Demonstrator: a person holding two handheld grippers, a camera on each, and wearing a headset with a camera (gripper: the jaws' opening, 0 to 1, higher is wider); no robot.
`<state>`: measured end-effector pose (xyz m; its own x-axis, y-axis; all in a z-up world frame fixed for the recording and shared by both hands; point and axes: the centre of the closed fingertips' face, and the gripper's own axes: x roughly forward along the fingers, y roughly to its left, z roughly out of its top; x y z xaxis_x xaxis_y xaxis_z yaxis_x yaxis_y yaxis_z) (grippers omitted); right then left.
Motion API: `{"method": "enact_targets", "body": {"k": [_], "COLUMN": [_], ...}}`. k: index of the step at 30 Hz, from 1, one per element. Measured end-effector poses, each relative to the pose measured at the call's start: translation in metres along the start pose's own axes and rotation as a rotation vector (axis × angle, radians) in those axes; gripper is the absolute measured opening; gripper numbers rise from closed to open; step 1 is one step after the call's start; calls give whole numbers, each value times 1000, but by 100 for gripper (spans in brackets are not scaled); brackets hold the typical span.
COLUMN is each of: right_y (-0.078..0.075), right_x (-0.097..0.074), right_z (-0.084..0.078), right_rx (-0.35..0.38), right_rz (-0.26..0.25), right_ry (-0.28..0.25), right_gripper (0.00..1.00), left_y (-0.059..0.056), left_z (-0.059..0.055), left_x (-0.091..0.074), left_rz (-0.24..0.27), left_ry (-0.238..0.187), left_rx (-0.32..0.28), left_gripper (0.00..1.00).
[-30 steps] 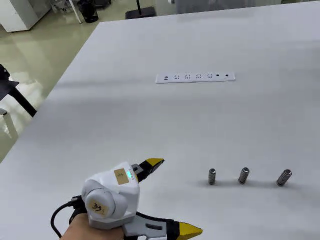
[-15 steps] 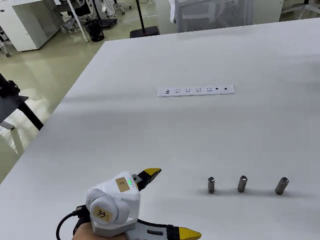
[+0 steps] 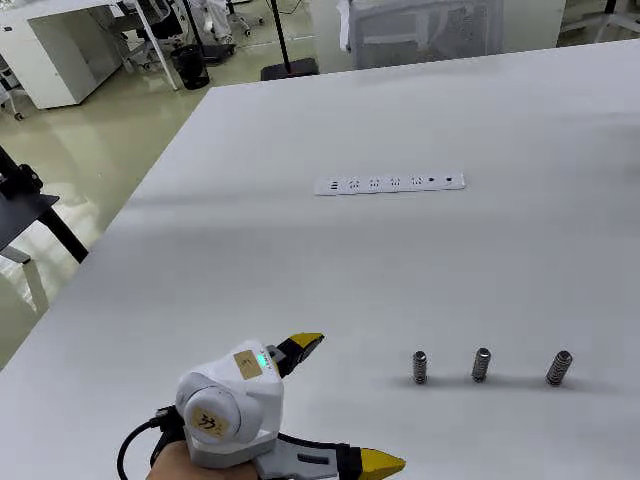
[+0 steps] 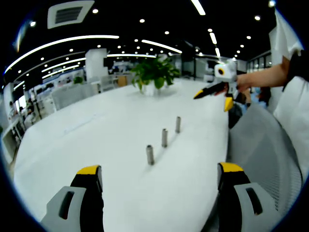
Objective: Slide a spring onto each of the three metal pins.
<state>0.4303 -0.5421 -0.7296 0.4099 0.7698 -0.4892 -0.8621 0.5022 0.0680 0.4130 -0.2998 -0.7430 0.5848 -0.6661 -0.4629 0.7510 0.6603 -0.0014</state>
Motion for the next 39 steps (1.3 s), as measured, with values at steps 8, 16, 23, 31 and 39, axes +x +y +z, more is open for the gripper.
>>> {"method": "enact_targets", "body": {"k": [8, 16, 23, 31, 39], "right_y": [0, 0, 0, 3, 3], "right_x": [0, 0, -1, 0, 1], "right_z": [0, -1, -3, -5, -5], "right_rx": [-2, -1, -2, -1, 1], "right_rz": [-2, -3, -4, 1, 5], "right_ry": [-3, -7, -6, -7, -10], "right_gripper": [92, 92, 92, 92, 91], "left_y": [1, 0, -3, -4, -6], "left_z": [1, 1, 1, 0, -1], "left_x": [0, 2, 2, 3, 3], "left_rz": [0, -6, -8, -10, -12], "left_ry": [-4, -5, -4, -4, -2], "left_rx": [4, 3, 0, 1, 2], "left_gripper": [100, 100, 100, 100, 100]}}
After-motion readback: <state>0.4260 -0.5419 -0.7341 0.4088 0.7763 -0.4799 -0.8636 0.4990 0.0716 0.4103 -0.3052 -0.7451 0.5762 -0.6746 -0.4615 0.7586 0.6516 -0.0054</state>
